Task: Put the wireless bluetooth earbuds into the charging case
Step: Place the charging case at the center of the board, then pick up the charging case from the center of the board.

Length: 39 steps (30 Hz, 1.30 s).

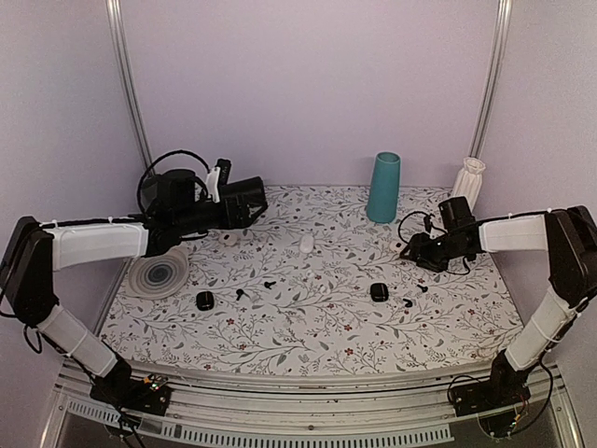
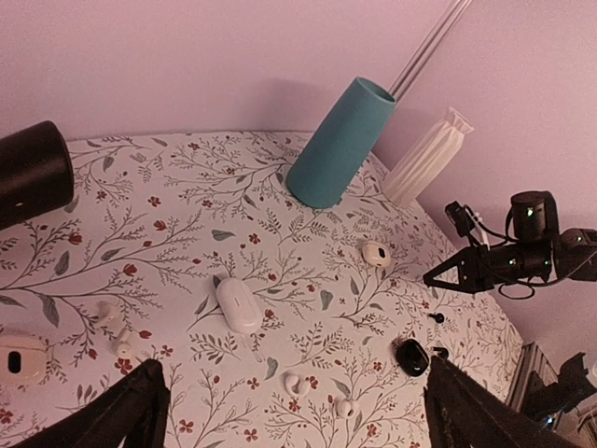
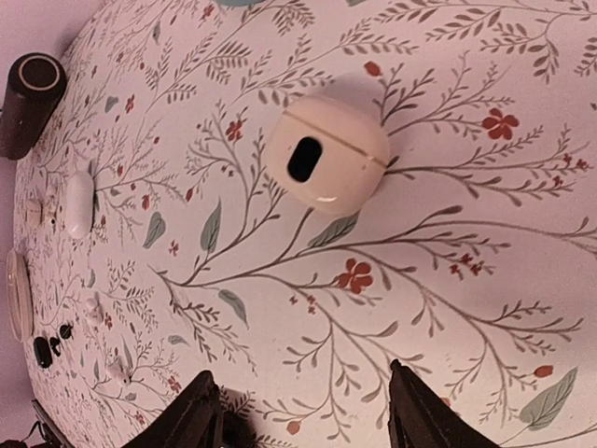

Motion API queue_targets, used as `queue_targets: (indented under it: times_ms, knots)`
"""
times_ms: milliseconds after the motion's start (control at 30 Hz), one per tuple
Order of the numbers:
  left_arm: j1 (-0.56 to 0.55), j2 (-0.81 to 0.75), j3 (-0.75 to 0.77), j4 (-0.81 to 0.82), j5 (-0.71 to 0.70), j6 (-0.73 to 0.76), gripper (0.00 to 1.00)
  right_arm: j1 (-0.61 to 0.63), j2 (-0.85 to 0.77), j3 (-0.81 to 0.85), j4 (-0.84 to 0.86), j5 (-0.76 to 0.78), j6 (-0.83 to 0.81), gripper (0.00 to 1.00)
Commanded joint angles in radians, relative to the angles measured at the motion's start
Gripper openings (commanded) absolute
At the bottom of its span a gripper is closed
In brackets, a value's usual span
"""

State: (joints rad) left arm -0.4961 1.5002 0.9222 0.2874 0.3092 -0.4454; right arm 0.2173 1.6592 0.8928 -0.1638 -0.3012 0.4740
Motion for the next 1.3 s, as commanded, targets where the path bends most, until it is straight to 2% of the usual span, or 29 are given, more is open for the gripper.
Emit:
queue_targets:
  times_ms: [0,167,433,767,1267]
  knots:
    - [-0.021,0.039,0.044,0.045,0.028,-0.019,0.96,0.087,-0.069,-0.038,-0.056,0.064,0.014,0.59]
    - [-0.033,0.060,0.066,0.052,0.035,-0.026,0.96,0.190,-0.088,-0.042,-0.088,0.105,0.047,0.57]
    - [-0.045,0.065,0.077,0.054,0.040,-0.020,0.95,0.299,-0.033,-0.019,-0.112,0.147,0.068,0.54]
    - [-0.048,0.059,0.081,0.050,0.035,-0.028,0.96,0.399,0.046,0.054,-0.203,0.294,0.057,0.56]
    - [-0.054,0.072,0.085,0.040,0.047,-0.044,0.96,0.478,0.141,0.140,-0.259,0.389,0.057,0.56]
